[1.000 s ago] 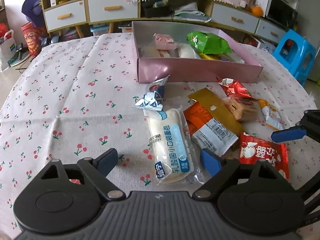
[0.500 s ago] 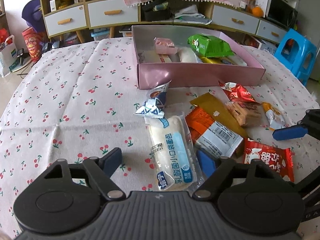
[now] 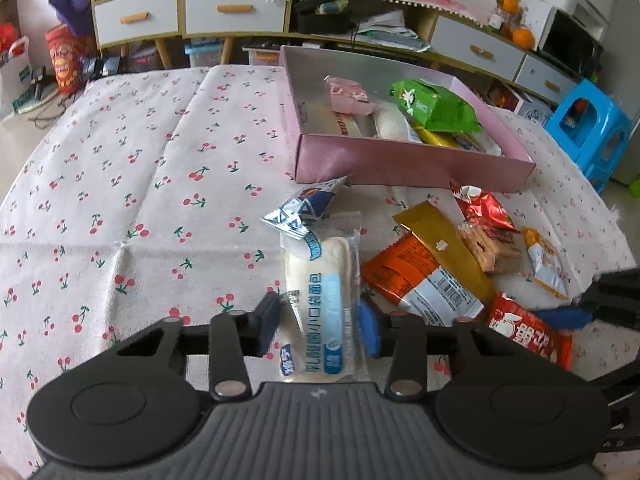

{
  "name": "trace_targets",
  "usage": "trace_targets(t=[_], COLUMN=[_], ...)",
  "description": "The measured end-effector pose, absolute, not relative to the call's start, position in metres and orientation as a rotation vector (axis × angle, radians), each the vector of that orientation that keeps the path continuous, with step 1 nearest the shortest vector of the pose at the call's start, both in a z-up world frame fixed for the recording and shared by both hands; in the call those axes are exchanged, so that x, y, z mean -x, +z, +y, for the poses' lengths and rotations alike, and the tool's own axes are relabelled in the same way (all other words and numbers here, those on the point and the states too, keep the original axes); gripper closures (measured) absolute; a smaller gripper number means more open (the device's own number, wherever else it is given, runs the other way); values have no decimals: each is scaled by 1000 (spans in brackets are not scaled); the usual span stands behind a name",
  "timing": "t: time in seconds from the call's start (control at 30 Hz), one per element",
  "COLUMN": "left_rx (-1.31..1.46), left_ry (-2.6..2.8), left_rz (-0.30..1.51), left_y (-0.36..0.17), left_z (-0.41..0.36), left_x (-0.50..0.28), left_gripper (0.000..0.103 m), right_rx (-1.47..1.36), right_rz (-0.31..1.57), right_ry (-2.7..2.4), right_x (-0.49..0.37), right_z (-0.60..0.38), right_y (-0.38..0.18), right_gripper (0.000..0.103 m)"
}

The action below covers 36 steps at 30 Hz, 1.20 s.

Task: Organize snacks
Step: 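Grasp the white bread roll packet with the left tool while the right tool grasps the red packet, then carry both packets into the pink box and open both tools to release them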

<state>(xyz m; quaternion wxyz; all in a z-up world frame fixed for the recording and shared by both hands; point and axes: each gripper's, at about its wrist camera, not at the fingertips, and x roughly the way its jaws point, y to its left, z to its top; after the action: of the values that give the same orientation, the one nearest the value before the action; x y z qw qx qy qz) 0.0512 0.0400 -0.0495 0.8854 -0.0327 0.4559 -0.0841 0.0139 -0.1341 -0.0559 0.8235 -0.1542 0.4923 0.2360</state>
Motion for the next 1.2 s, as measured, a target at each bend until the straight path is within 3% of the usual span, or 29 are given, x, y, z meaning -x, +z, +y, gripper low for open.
trace_targets(t=[0.13, 0.77, 1.2], left_rx=[119, 294, 334], left_ry=[-181, -290, -309], left_rz=[977, 1056, 954], left_y=[-48, -31, -1], left_z=[46, 48, 34], left_x=[-53, -49, -66], left_gripper=[70, 73, 73], right_rx=[339, 82, -143], right_rz=[1052, 1108, 1051], right_ry=[505, 415, 269], right_x=[-12, -20, -48], right_z=[-129, -148, -180], right_y=[-54, -34, -3], right_gripper=[69, 70, 70])
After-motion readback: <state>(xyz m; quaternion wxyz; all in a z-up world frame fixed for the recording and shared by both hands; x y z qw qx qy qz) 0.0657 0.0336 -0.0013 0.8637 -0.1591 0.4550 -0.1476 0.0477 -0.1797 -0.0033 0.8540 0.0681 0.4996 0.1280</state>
